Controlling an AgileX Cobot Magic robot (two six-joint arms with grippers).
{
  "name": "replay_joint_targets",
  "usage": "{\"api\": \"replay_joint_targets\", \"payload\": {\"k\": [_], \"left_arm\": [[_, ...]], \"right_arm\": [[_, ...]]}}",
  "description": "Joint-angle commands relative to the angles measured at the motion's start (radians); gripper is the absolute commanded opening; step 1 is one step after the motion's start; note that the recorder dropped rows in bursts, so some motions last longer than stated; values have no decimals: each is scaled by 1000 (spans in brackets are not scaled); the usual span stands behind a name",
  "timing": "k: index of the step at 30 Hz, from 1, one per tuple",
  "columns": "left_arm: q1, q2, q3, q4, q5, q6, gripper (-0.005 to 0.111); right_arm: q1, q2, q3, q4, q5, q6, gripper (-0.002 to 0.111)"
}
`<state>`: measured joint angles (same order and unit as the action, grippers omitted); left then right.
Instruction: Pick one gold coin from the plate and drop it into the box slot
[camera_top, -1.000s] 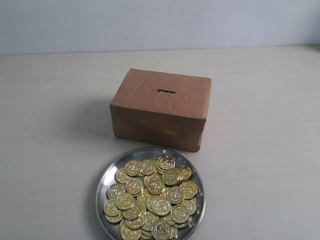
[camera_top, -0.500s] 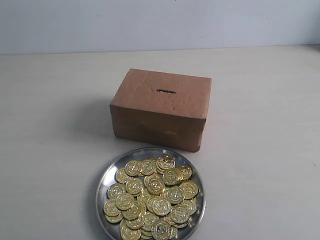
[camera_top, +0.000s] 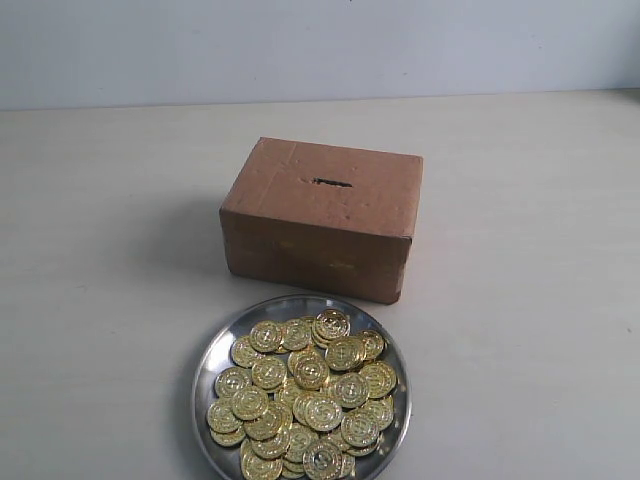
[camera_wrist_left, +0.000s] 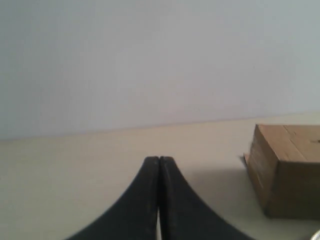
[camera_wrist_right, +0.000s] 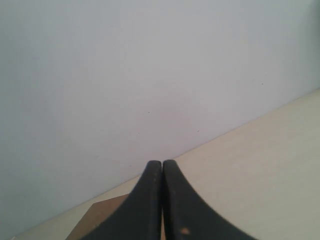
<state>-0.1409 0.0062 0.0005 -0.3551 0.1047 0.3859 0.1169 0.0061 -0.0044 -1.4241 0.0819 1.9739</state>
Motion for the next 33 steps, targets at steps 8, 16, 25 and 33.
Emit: {"api": "replay_joint_targets", "payload": {"k": [8, 16, 25, 33], "left_arm": [[2, -6, -1, 198, 227, -367, 0], [2, -6, -1, 209, 238, -365, 0], [2, -6, -1, 205, 251, -447, 0], [2, -6, -1, 239, 251, -443, 0]], "right_arm": [[-6, -6, 4, 1, -1, -1, 0], [-6, -6, 4, 1, -1, -1, 0], [-6, -6, 4, 1, -1, -1, 0], [-6, -6, 4, 1, -1, -1, 0]]}}
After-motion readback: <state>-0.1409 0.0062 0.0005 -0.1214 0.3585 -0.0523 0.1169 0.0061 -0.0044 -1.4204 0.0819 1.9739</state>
